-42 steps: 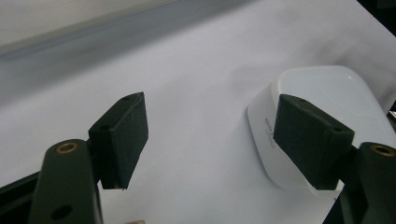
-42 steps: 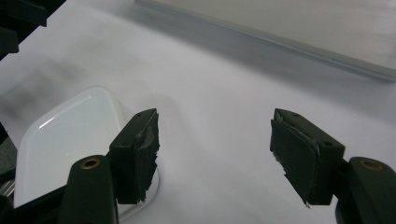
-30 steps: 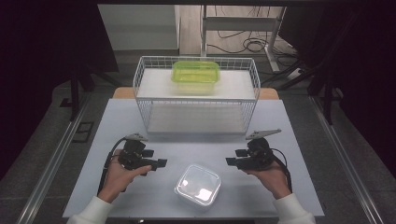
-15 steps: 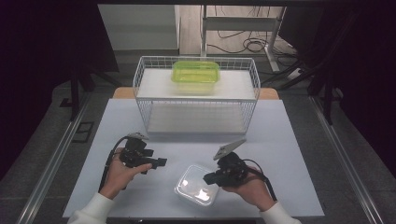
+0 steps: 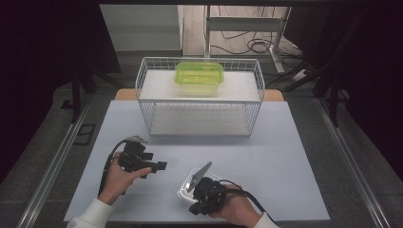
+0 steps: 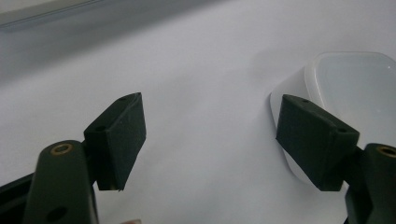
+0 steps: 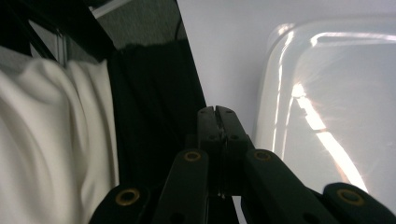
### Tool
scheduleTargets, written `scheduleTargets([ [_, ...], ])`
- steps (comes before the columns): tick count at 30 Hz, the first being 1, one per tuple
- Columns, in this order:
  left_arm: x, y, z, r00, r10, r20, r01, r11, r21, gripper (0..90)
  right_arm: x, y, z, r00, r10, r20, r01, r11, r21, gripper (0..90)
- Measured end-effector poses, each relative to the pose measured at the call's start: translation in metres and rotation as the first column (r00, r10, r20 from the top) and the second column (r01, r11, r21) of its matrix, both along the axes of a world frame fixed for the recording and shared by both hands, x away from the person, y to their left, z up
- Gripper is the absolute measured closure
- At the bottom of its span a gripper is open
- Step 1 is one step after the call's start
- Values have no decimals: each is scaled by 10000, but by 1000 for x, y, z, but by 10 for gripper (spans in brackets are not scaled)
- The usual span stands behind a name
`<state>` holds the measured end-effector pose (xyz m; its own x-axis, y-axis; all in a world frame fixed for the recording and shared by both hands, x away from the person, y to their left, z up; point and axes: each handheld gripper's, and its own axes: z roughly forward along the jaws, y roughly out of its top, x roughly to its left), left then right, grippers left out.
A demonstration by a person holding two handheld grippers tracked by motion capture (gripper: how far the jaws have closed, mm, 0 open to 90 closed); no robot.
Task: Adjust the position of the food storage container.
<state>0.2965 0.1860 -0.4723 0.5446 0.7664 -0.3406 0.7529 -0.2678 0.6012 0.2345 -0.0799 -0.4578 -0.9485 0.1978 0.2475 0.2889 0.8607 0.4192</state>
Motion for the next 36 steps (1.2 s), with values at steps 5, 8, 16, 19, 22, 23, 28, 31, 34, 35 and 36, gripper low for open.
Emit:
scheduleTargets([
  [5,1,-1,-2,9999,-104,-87,106,9999,135,231,1,-1,-4,9999,7,108,-4,9997,-235,891],
  [8,2,-2,-2,9998,-147,-99,148,9998,129,231,3,-3,-4,9998,-70,210,75,9997,-237,892],
  [16,2,-4,-3,9997,-214,-115,216,9996,154,230,10,-9,-3,9975,-393,586,409,9988,-253,892],
  [19,2,-3,-3,9998,-203,-89,204,9997,118,231,15,-13,-2,9946,-551,876,584,9977,-355,893],
  [22,2,-2,-2,9997,-211,-92,212,9997,115,232,17,-15,-3,9928,-687,978,721,9969,-317,893],
  [23,1,-2,-2,9997,-229,-95,230,9997,126,232,20,-17,-3,9905,-788,1127,822,9963,-253,892],
  [28,1,-3,-2,9996,-276,-74,277,9995,162,232,25,-21,-3,9854,-997,1377,1043,9942,-269,893],
  [31,1,-2,-2,9996,-265,-20,265,9995,147,235,27,-23,-3,9825,-1064,1527,1122,9932,-303,893],
  [34,1,-2,-2,9997,-263,-14,263,9996,144,235,29,-25,-3,9788,-1225,1642,1292,9911,-309,893],
  [35,1,-2,-2,9997,-263,-14,263,9996,144,235,30,-26,-3,9777,-1275,1666,1338,9906,-273,893],
  [36,1,-2,-2,9997,-259,-11,259,9996,141,235,30,-26,-3,9777,-1275,1666,1338,9906,-273,893],
])
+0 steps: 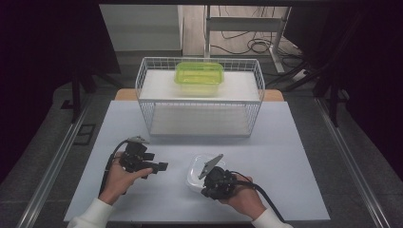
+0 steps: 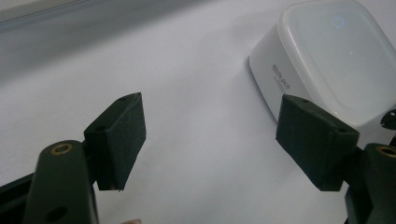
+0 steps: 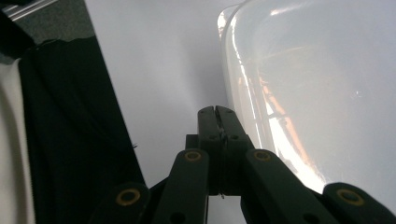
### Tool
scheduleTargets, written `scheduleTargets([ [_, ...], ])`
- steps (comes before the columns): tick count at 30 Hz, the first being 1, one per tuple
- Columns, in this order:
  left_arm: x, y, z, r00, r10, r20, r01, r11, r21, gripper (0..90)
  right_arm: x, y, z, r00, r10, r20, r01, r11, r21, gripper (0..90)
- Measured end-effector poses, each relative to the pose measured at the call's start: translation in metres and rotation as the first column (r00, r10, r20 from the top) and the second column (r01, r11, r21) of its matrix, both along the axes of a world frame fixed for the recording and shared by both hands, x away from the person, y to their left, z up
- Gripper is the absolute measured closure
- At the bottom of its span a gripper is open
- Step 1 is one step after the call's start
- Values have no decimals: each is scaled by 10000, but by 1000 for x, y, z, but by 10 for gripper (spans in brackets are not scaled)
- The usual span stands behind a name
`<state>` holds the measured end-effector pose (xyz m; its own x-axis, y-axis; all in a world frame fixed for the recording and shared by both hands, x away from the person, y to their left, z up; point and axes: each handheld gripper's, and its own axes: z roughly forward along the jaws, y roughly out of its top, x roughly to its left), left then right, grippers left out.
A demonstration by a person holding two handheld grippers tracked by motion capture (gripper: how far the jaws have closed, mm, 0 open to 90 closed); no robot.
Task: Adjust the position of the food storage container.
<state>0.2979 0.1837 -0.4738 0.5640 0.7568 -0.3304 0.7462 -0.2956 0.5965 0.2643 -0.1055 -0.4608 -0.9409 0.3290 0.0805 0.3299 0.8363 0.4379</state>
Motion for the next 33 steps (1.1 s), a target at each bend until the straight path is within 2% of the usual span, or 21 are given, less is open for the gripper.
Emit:
scheduleTargets([
  [3,-1,0,1,10000,52,14,-52,10000,-66,235,3,-3,0,9995,-254,189,254,9997,0,893],
  [9,0,1,1,10000,26,-1,-26,10000,-38,235,10,-9,-1,9976,-644,271,642,9979,75,893],
  [14,1,0,0,10000,11,-10,-11,10000,-16,234,10,-10,0,9975,-685,171,682,9975,182,892],
  [17,1,0,0,10000,34,13,-34,10000,-37,234,10,-17,11,9973,-738,28,735,9949,697,892],
  [18,1,0,0,10000,34,13,-34,10000,-37,234,10,-17,11,9973,-738,28,735,9949,697,892],
  [19,0,1,0,10000,78,31,-78,10000,-57,234,13,-27,24,9940,-1087,149,1064,9881,1111,892],
  [20,0,1,0,10000,78,31,-78,10000,-57,234,13,-27,24,9940,-1087,149,1064,9881,1111,892],
  [21,0,1,0,10000,78,36,-78,10000,-56,234,16,-33,30,9911,-1310,250,1268,9837,1272,892],
  [22,0,1,0,10000,87,45,-86,10000,-42,234,23,-47,38,9808,-1896,445,1809,9715,1535,892],
  [24,0,0,0,10000,77,38,-76,10000,-27,233,30,-60,41,9660,-2491,691,2363,9594,1539,892],
  [25,0,0,0,10000,74,36,-74,10000,-17,233,35,-69,41,9500,-2977,941,2825,9480,1465,892],
  [28,1,-1,-1,10000,53,9,-53,10000,18,232,45,-86,36,9147,-3875,1148,3734,9189,1270,893],
  [29,1,-1,-1,10000,54,-2,-54,10000,11,232,48,-90,32,9080,-4054,1057,3928,9115,1216,892],
  [31,1,-1,-1,10000,42,-17,-42,10000,33,232,53,-95,25,9006,-4263,844,4178,9028,1020,892],
  [32,1,-1,-1,10000,42,-17,-42,10000,33,231,53,-95,25,9006,-4263,844,4178,9028,1020,892],
  [33,2,-1,-2,10000,42,-29,-42,10000,47,231,56,-97,19,8999,-4324,562,4274,9003,824,892],
])
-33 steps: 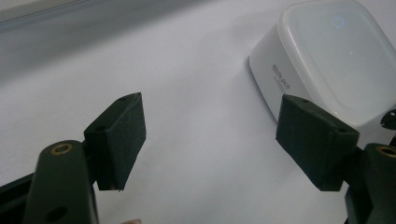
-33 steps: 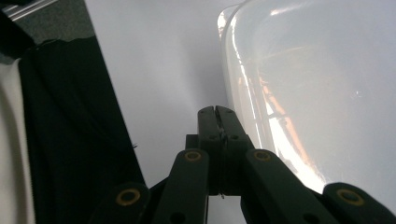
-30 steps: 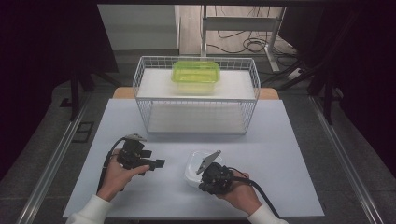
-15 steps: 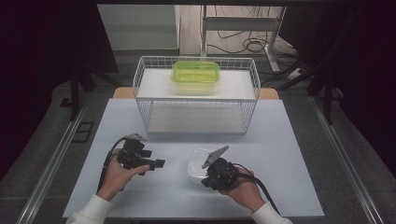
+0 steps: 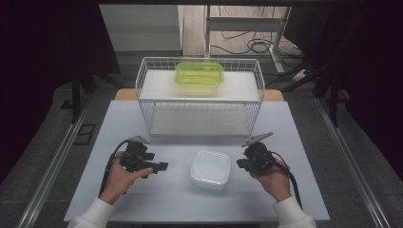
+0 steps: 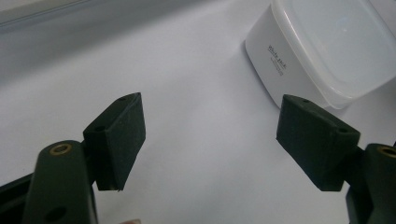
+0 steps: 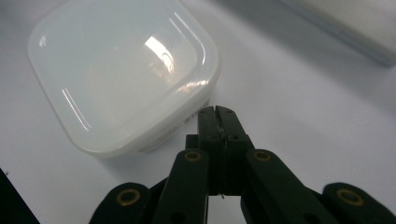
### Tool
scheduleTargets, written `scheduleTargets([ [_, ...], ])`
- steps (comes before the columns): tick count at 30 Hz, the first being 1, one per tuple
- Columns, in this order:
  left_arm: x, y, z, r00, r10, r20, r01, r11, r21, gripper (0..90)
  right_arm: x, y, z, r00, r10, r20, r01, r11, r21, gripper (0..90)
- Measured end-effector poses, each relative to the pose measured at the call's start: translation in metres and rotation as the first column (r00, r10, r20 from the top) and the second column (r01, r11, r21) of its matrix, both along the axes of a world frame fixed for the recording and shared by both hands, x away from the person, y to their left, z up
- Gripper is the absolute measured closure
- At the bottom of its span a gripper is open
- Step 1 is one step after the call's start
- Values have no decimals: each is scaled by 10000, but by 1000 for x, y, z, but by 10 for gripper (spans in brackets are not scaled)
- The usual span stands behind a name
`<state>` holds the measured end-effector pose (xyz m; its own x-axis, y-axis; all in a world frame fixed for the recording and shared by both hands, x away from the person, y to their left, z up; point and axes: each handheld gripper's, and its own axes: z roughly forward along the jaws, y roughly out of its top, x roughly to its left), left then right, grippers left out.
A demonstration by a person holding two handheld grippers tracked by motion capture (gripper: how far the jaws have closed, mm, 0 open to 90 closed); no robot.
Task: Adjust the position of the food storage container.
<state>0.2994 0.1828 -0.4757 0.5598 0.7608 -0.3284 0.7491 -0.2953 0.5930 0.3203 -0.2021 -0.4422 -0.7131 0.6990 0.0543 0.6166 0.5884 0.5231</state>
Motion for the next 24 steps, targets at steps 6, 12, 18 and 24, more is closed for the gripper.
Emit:
scheduleTargets([
  [6,-1,-1,-1,9999,133,5,-133,9999,-103,230,1,9,-13,9970,323,-705,-342,9991,-259,892],
  [12,0,-1,-2,9999,105,-33,-105,9999,-59,227,1,16,-17,9950,418,-903,-462,9978,-471,892],
  [18,1,-1,-3,10000,-57,-58,58,10000,68,227,4,22,-18,9959,313,-849,-367,9974,-626,892],
  [24,1,-2,-4,9999,-76,-106,77,9999,110,226,9,35,-19,9959,390,-816,-441,9971,-623,892],
])
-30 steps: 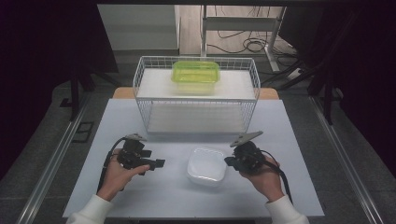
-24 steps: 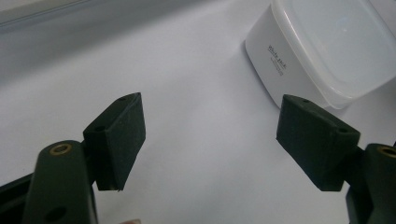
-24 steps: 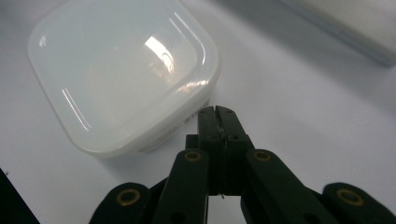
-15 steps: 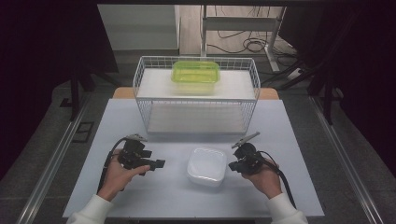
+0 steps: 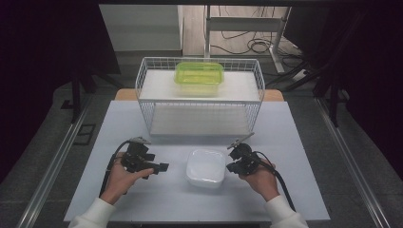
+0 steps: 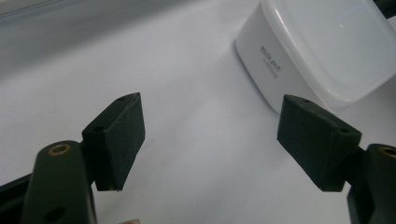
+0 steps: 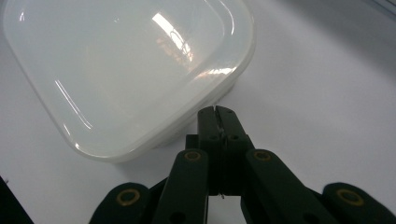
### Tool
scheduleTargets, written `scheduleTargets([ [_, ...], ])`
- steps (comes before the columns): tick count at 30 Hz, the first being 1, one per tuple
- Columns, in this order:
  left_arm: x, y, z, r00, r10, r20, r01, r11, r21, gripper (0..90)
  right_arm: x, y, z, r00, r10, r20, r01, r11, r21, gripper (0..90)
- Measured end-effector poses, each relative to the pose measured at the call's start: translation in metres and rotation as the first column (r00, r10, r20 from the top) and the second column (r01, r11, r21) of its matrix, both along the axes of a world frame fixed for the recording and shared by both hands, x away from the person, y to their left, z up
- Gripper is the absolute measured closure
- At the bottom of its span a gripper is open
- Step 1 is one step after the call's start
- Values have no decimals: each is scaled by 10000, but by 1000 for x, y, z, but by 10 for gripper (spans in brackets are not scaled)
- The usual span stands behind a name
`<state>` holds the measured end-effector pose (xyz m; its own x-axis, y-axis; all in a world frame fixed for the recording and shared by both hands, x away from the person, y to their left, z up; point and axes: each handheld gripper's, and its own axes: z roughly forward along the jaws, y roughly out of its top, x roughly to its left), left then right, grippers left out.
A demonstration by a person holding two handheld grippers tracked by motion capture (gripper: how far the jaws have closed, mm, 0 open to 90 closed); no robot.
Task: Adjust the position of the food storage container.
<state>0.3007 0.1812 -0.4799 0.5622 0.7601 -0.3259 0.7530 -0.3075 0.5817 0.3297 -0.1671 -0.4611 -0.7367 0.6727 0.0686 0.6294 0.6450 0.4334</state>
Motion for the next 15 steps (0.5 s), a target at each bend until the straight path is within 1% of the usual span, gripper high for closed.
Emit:
scheduleTargets([
  [4,0,0,0,10000,24,-7,-24,10000,-19,225,3,12,-1,9999,164,-11,-164,9998,77,892],
  [6,0,1,-1,10000,21,0,-21,10000,-10,226,5,18,-1,9997,230,112,-231,9996,135,892],
  [7,0,0,-1,9999,140,4,-140,9998,-111,226,6,20,-1,9995,265,188,-268,9995,178,892],
  [8,0,0,-2,9999,144,2,-144,9998,-114,226,7,22,-1,9995,237,230,-242,9994,231,892],
  [9,0,0,-2,9999,144,2,-144,9998,-114,225,7,22,-1,9995,237,230,-242,9994,231,892],
  [10,0,1,-2,10000,-11,-20,11,10000,14,225,9,25,-1,9993,210,302,-218,9994,285,892],
  [15,0,0,-2,10000,-12,-12,12,10000,17,225,11,27,-2,9994,171,309,-182,9991,383,892],
])
